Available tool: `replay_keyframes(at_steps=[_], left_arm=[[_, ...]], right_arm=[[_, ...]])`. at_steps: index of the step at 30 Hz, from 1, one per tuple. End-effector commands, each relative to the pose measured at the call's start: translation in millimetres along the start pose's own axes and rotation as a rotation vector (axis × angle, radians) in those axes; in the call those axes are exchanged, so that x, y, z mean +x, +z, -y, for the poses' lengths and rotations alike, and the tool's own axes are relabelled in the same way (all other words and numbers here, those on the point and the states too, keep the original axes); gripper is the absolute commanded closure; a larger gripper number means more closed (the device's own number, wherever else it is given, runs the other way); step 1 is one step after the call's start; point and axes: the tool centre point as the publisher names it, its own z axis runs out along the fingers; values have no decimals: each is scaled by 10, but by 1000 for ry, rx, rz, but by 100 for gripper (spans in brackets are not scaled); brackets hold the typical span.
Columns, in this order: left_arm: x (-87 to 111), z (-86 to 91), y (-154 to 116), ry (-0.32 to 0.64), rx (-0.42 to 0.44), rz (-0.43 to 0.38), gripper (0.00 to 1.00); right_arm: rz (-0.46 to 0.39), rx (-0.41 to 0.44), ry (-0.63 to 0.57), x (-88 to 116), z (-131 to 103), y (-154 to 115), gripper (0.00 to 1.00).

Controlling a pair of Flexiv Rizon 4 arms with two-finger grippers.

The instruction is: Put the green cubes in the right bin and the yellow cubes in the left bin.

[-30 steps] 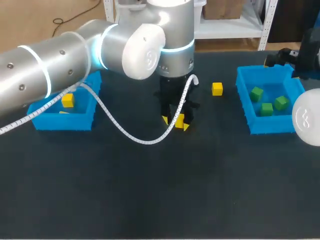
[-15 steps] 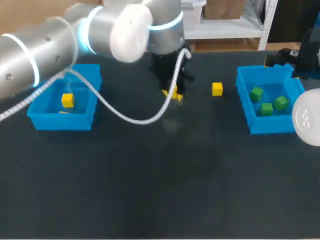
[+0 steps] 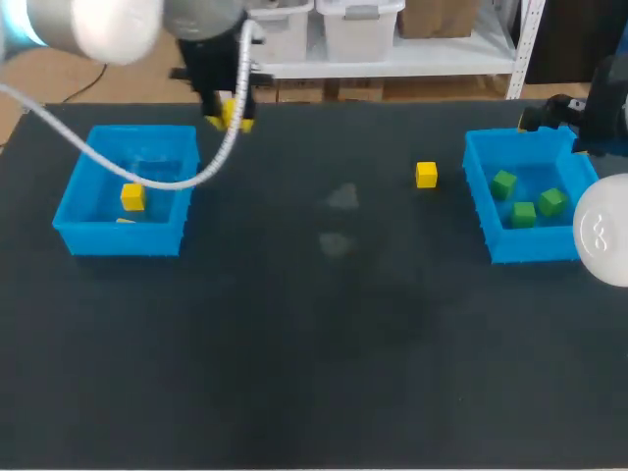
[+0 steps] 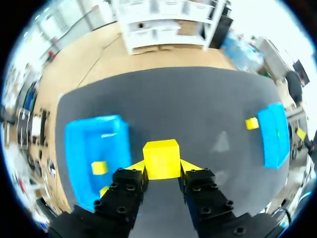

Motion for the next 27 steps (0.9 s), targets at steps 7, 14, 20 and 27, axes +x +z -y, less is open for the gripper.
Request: replay_keyframes(at_steps=[7,14,20,27], left_arm=[[516,-991,126,-221,-107,165,100],[541,-1119,227,-292,-135,139,0],[348,-661,129,-216,-66,187,0],[142,567,117,62,87,170,0]], right_arm=[[-1,4,0,-1,-6,-15,0],[-1,4,0,-1,-6,-15,0],[-1,4,0,-1,-6,-15,0],[-1,4,0,-1,-6,-15,0]])
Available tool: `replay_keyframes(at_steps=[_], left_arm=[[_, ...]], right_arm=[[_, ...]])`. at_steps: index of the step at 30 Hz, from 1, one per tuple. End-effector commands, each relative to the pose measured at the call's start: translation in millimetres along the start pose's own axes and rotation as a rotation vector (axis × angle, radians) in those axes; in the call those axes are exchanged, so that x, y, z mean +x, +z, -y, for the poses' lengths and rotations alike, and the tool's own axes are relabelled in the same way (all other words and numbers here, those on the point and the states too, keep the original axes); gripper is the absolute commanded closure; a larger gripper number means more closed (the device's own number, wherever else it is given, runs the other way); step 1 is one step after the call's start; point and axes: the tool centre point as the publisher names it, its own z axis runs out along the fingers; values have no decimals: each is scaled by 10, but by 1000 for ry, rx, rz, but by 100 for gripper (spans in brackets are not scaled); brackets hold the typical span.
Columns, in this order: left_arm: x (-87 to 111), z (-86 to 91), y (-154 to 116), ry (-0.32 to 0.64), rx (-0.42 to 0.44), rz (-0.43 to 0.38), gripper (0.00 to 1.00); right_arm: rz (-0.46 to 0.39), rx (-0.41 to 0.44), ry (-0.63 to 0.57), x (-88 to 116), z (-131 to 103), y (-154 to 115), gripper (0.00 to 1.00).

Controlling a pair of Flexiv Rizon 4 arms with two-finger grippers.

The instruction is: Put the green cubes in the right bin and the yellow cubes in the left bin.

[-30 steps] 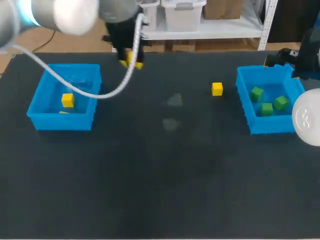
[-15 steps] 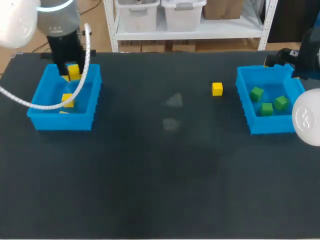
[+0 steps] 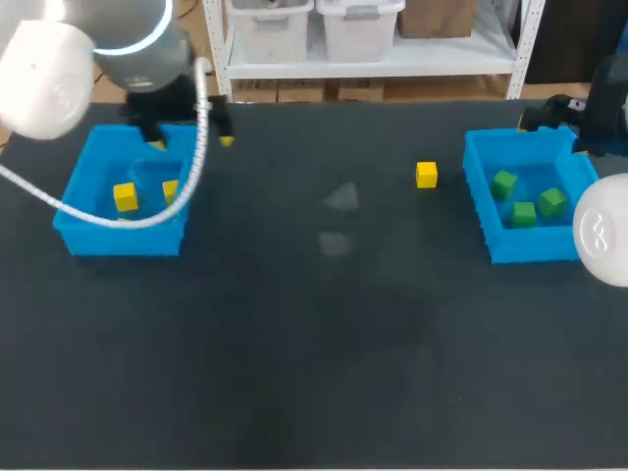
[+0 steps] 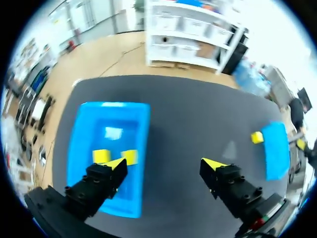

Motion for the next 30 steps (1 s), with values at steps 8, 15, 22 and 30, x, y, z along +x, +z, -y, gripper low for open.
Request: replay_keyframes(at_steps=[8,15,22,30], left_arm=[[-83,1806,438,311,192,-68,0],[-63,2484,633,422,207,-106,0],[1,2800,874,567,184,-109,0],[27,2786,1161,767,233,-122,0]], right_arm=[[-1,4,0,-1,-7,-15,0],[-1,4,0,-1,-7,-15,0],[-1,4,0,-1,-7,-15,0],[-1,4,0,-1,-7,-15,0]])
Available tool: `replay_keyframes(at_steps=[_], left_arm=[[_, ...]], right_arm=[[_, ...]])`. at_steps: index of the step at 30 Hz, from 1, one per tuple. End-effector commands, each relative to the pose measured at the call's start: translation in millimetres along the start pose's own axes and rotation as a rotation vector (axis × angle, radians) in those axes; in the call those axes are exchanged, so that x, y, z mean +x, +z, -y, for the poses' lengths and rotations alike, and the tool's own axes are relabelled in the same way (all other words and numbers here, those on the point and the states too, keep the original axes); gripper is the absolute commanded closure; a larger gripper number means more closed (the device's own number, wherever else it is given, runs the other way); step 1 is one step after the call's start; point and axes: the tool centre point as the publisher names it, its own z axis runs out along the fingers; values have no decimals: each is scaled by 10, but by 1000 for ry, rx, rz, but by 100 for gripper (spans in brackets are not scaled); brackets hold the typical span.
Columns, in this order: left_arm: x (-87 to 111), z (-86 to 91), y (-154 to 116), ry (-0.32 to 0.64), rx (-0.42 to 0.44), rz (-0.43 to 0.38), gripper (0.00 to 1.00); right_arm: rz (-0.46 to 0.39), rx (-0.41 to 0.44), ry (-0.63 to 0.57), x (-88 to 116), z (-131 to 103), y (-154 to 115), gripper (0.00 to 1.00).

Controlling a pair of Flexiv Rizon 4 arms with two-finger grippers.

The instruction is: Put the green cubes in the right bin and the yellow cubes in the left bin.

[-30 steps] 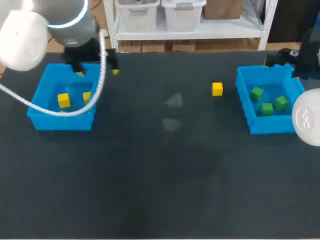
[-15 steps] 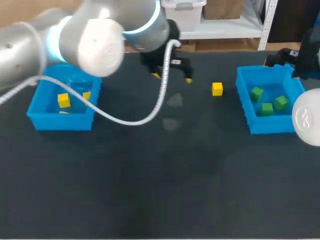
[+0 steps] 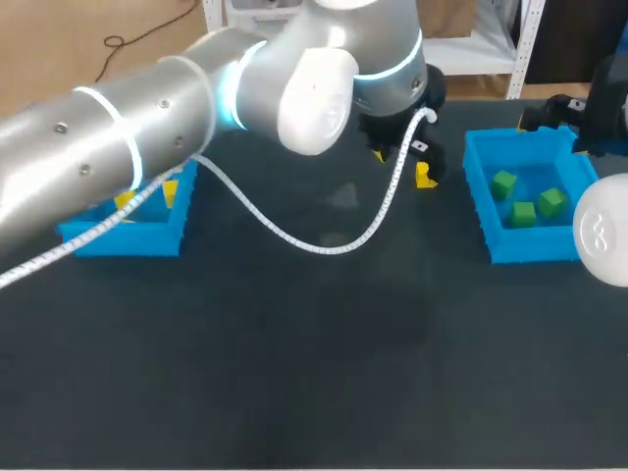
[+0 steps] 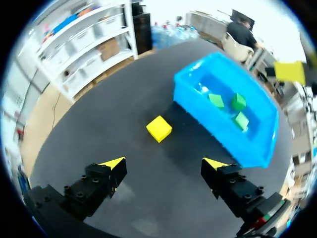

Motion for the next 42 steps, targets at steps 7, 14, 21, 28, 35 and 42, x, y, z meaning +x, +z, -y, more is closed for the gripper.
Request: replay_keyframes(at_steps=[7,14,21,28,35,42], left_arm=[[-110,-260,326,229,59,-44,0],[-213,-335,362,393,116,10,0],[-297,-335,384,607,150,-14,0],[-367,-286,460,712,138,-38,0],[-386,-212,566,753,152,-66,0],[-422,-157,669,767,145,-77,0]], right_arm=[[-1,4,0,-1,-7,-15,0],[-1,4,0,-1,-7,-15,0],[-1,4,0,-1,-7,-15,0],[-1,4,0,-1,-7,-15,0],[-1,4,0,-1,-7,-15,0],[-1,4,0,-1,-7,-15,0]])
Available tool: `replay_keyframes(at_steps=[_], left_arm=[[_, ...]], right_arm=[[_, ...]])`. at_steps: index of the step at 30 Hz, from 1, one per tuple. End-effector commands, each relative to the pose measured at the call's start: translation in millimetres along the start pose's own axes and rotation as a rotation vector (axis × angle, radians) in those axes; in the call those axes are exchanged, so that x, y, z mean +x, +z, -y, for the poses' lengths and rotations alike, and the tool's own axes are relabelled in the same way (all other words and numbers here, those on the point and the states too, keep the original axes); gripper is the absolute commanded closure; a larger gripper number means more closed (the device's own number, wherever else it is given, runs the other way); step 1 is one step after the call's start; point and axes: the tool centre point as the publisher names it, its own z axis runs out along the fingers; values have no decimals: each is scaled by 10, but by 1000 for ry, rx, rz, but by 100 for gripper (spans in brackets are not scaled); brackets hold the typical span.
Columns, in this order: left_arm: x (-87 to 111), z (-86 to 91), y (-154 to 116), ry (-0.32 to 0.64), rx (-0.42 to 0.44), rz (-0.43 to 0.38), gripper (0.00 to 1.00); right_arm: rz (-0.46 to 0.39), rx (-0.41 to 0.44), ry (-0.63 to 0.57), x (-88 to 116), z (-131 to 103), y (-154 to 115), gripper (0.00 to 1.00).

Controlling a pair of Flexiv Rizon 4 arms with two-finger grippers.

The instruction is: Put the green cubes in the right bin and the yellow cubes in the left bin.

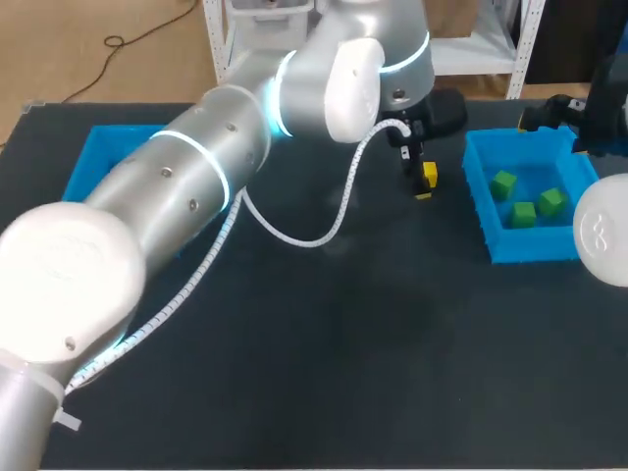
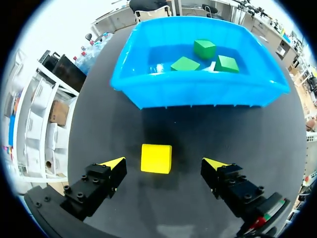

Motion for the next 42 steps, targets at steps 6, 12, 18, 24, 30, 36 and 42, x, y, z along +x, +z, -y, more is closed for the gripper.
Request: replay_keyframes(at_steps=[6,12,18,24,30,36,42], left_arm=[[-144,-155,162,-2,38,-48,0],[-124,-155,248,-14,7,-91,100],[-88,-151,285,-55,-14,-96,100],[-18,-183,171,-106,-70,-70,100],[133,-100,-321,-182,-127,-13,100],[602,-3,-1188,-406,-209,7,100],[1395,-26,-2010,-623,-331,38,100]], right_arm=[[-1,4,0,-1,-7,-15,0],[-1,4,0,-1,-7,-15,0],[-1,4,0,-1,-7,-15,0],[-1,4,0,-1,-7,-15,0],[-1,4,0,-1,-7,-15,0],[-1,4,0,-1,-7,-15,0],[-1,4,0,-1,-7,-15,0]])
